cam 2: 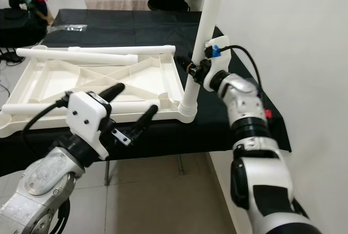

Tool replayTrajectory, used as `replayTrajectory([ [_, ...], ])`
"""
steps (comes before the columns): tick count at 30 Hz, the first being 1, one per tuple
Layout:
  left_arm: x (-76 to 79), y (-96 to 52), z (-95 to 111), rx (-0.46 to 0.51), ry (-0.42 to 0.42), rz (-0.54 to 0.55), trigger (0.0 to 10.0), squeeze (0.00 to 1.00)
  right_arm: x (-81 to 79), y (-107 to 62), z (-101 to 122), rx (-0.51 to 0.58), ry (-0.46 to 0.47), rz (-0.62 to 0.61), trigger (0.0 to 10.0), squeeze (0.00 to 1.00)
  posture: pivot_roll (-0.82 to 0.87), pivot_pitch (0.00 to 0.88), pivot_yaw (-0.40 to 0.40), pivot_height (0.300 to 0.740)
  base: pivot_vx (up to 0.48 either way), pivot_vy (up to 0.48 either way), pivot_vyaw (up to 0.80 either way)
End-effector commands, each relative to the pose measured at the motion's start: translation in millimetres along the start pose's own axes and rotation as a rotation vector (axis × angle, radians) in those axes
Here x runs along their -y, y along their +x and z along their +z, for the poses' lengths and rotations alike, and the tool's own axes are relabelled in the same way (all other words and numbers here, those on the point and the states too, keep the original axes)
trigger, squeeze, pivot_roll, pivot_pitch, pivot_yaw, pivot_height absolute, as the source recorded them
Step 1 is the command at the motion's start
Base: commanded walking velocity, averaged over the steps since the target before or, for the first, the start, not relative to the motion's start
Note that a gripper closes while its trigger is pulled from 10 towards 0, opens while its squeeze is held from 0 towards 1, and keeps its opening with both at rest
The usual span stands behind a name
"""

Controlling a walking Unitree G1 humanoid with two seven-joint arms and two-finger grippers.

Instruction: Building children table

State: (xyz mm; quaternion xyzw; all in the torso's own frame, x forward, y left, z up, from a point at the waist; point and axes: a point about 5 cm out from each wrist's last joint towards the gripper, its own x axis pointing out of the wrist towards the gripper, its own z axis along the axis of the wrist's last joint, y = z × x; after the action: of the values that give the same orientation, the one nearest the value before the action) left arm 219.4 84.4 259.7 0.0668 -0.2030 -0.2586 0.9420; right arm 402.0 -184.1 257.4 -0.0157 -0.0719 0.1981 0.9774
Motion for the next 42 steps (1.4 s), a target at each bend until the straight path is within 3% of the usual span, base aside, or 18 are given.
replayTrajectory([
  [1, -2.9, 0.3, -1, -0.009, 0.016, 0.016, 10.0, 0.0, 3.1, -4.5, -10, -0.032, -0.036, -0.137, 0.0, 0.0, 0.08, 0.133, -0.076, 0.74, 0.0, 0.0, 0.0],
  [6, -3.5, 1.7, 0, -0.004, 0.017, 0.023, 10.0, 0.0, -7.7, -2.1, -14, -0.029, -0.02, -0.279, 0.0, 0.0, 0.08, 0.13, -0.078, 0.74, 0.0, 0.0, 0.0],
  [7, -3.1, 2.7, 1, 0.002, 0.015, 0.027, 10.0, 0.0, -16.6, 1.2, -14, -0.022, 0.015, -0.358, 0.0, 0.0, 0.08, 0.127, -0.079, 0.74, 0.0, 0.0, 0.0],
  [9, -2.4, 3.7, 1, 0.005, 0.015, 0.029, 10.0, 0.0, -25.9, 4.9, -14, -0.019, 0.039, -0.4, 0.0, 0.0, 0.07, 0.124, -0.079, 0.74, 0.0, 0.0, 0.0],
  [11, -2.4, 3.7, 1, 0.005, 0.015, 0.029, 10.0, 0.0, -25.9, 4.9, -14, -0.019, 0.039, -0.4, 0.0, 0.0, 0.07, 0.124, -0.079, 0.74, 0.0, 0.0, 0.0],
  [12, -0.8, 5.1, 3, 0.012, 0.012, 0.03, 10.0, 0.0, -41.9, 14.5, -14, -0.015, 0.065, -0.445, 0.0, 0.0, 0.08, 0.122, -0.081, 0.74, 0.0, 0.0, 0.0],
  [15, -0.8, 5.1, 3, 0.012, 0.012, 0.03, 10.0, 0.0, -41.9, 14.5, -14, -0.015, 0.065, -0.445, 0.0, 0.0, 0.08, 0.122, -0.081, 0.74, 0.0, 0.0, 0.0],
  [16, 1.0, 6.3, 4, 0.018, 0.008, 0.029, 10.0, 0.0, -58.7, 23.3, -12, -0.015, 0.082, -0.471, 0.0, 0.0, 0.09, 0.12, -0.089, 0.74, 0.0, 0.0, 0.0],
  [17, 1.0, 6.3, 4, 0.018, 0.008, 0.029, 10.0, 0.0, -58.7, 23.3, -12, -0.015, 0.082, -0.471, 0.0, 0.0, 0.09, 0.12, -0.089, 0.74, 0.0, 0.0, 0.0],
  [18, 2.2, 6.5, 5, 0.021, 0.006, 0.027, 10.0, 0.0, -75.8, 33.0, -8, -0.012, 0.088, -0.452, 1.6, 0.0, 0.09, 0.12, -0.093, 0.74, 0.0, 0.0, 0.0],
  [19, 2.2, 6.3, 6, 0.023, 0.006, 0.026, 10.0, 0.0, -86.6, 38.6, -4, -0.009, 0.087, -0.441, 7.6, 0.0, 0.09, 0.124, -0.095, 0.74, 0.0, 0.0, 0.0],
  [20, 1.1, 5.8, 6, 0.022, 0.007, 0.028, 10.0, 0.0, -92.5, 41.8, -1, -0.001, 0.087, -0.419, 10.0, 0.0, 0.09, 0.126, -0.097, 0.74, 0.0, 0.0, 0.0],
  [21, 0.2, 5.5, 6, 0.021, 0.009, 0.03, 10.0, 0.0, -95.8, 42.5, 2, 0.003, 0.086, -0.414, 10.0, 1.0, 0.09, 0.126, -0.097, 0.74, 0.0, 0.0, 0.0],
  [29, -0.9, 6.7, 6, 0.021, 0.007, 0.036, 10.0, 0.0, -99.1, 41.5, 17, 0.078, 0.117, -0.367, 10.0, 1.0, 0.09, 0.131, -0.092, 0.74, 0.0, 0.0, 0.0],
  [33, 0.0, 7.1, 5, 0.019, 0.007, 0.033, 10.0, 0.0, -90.7, 40.1, 26, 0.131, 0.142, -0.331, 10.0, 1.0, 0.08, 0.134, -0.088, 0.74, 0.0, 0.0, 0.0],
  [34, -0.1, 7.1, 5, 0.018, 0.008, 0.034, 10.0, 0.0, -86.1, 39.2, 28, 0.144, 0.141, -0.328, 10.0, 0.0, 0.08, 0.135, -0.088, 0.74, 0.0, 0.0, 0.0],
  [40, -1.2, 6.2, 5, 0.012, 0.012, 0.036, 10.0, 0.0, -69.7, 35.8, 30, 0.143, 0.167, -0.177, 10.0, 0.0, 0.08, 0.141, -0.09, 0.74, 0.0, 0.0, 0.0],
  [42, -1.7, 6.5, 5, 0.013, 0.016, 0.038, 10.0, 0.0, -55.9, 32.4, 22, 0.067, 0.17, -0.052, 10.0, 0.0, 0.08, 0.144, -0.093, 0.74, 0.0, 0.0, 0.0],
])
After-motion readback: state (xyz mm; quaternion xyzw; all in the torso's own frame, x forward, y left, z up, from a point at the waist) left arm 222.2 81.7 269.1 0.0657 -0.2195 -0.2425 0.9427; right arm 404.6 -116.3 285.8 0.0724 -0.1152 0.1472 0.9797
